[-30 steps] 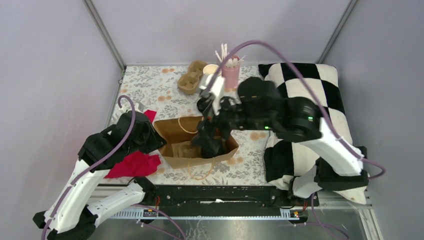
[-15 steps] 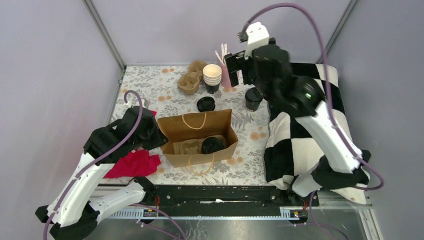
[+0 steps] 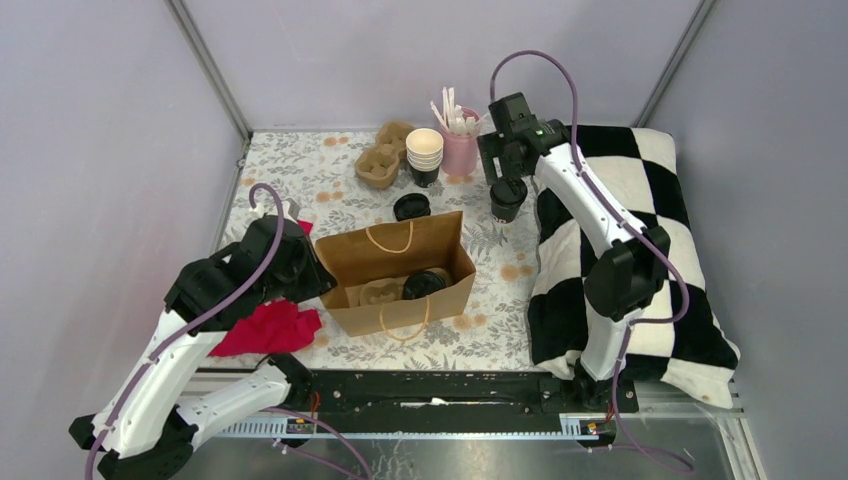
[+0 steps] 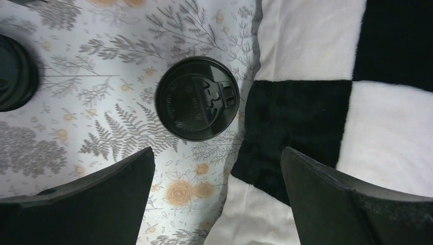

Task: Pack the takeout coffee

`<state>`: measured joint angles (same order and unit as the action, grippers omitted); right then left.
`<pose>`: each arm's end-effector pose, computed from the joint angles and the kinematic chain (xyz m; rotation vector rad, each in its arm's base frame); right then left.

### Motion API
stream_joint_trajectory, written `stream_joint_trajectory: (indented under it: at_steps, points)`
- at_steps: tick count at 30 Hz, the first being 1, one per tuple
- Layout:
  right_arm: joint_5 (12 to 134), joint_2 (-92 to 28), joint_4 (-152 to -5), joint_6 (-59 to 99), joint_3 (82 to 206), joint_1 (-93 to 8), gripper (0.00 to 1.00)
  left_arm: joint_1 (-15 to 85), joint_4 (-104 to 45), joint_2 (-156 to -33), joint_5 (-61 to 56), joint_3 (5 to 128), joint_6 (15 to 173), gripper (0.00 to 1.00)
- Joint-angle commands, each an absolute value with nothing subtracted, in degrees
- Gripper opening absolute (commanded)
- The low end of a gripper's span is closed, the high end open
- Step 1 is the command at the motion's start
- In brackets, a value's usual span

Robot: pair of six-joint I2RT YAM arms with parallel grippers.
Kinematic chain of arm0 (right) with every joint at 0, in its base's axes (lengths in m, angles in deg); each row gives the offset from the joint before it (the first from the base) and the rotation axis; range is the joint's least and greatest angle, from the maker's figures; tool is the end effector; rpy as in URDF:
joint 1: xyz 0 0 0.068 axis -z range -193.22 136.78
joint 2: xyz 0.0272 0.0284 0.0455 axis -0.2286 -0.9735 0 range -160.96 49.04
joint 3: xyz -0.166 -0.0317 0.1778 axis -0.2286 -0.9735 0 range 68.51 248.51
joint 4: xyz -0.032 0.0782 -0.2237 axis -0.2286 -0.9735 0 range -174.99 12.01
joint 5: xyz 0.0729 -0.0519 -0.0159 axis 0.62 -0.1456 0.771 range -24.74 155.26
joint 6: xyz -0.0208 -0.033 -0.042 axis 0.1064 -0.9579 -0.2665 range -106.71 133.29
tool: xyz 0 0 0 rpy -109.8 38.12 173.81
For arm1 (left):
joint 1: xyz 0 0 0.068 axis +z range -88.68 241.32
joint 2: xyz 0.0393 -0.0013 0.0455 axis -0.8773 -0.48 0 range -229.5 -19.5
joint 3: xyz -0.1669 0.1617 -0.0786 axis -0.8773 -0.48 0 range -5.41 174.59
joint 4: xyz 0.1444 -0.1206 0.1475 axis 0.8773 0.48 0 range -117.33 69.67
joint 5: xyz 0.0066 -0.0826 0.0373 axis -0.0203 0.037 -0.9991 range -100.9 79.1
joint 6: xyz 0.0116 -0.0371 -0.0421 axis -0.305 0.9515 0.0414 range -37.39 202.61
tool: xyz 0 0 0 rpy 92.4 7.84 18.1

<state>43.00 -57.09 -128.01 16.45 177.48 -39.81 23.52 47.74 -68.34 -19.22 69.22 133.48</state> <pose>0.3458 0.1559 0.3288 -0.2959 2.3071 -0.2076 0.0924 -0.0642 0.3545 -0.3498 2.4635 -0.5158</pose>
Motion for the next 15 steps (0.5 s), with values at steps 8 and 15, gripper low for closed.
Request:
stream_joint_trajectory:
  at_steps: [8,15]
  points:
    - [55.7,-63.1,-122.7,16.0,176.4,-33.8,1.0,23.4,44.2,-69.2,-18.7,69.2,131.0,0.0]
    - [57.0,-67.2,-123.4,15.5,179.0,-33.1,1.0,23.4,42.9,-69.8,-18.3,68.5,130.2,0.0]
